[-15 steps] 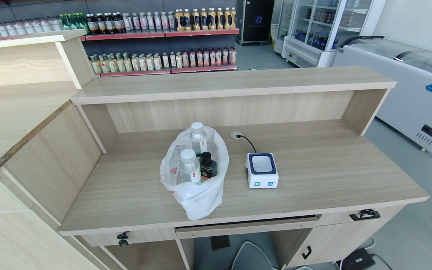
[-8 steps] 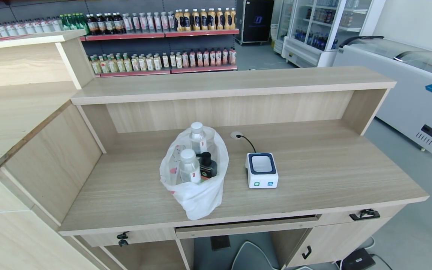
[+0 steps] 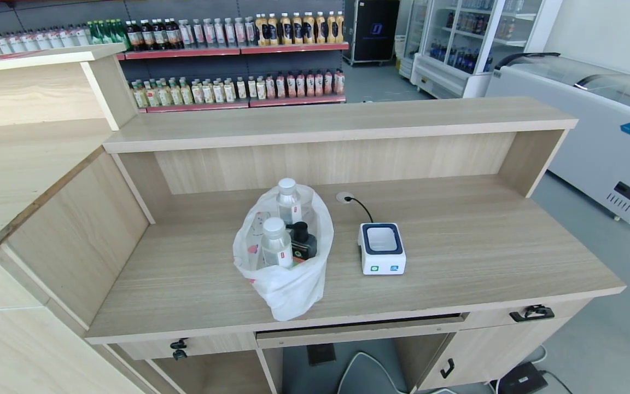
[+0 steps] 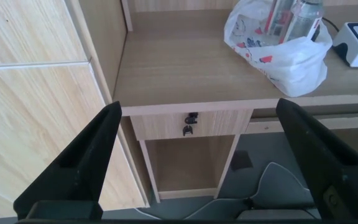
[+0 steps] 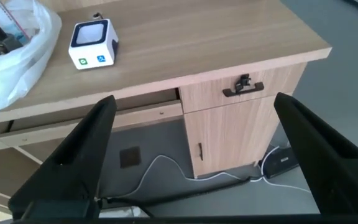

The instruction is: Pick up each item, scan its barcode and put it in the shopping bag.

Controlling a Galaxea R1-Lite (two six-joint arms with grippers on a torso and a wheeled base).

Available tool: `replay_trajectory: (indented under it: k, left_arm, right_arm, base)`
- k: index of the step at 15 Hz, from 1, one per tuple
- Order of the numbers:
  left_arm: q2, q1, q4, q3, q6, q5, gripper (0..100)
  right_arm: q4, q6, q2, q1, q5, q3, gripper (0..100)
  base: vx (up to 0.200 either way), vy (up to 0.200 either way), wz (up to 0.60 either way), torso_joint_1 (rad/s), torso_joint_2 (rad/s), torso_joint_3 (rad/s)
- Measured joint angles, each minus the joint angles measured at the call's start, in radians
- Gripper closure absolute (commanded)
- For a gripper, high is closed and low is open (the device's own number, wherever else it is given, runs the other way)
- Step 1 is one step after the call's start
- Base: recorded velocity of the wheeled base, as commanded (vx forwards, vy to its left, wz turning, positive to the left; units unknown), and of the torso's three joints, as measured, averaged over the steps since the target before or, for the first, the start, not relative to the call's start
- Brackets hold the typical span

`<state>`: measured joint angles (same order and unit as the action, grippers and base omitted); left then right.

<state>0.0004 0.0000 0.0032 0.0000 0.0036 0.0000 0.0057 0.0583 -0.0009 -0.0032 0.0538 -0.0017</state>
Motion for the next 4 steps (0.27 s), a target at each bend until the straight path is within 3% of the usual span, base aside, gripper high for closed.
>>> replay_trajectory:
  k: [4]
  left_arm:
    - [0.000,0.000,0.000,0.000,0.000,0.000,0]
  right_arm:
    - [0.001,-0.003,-0.001,0.000,0.000,0.000,0]
  base:
    - [0.000,0.000,0.00,0.000,0.00,0.000]
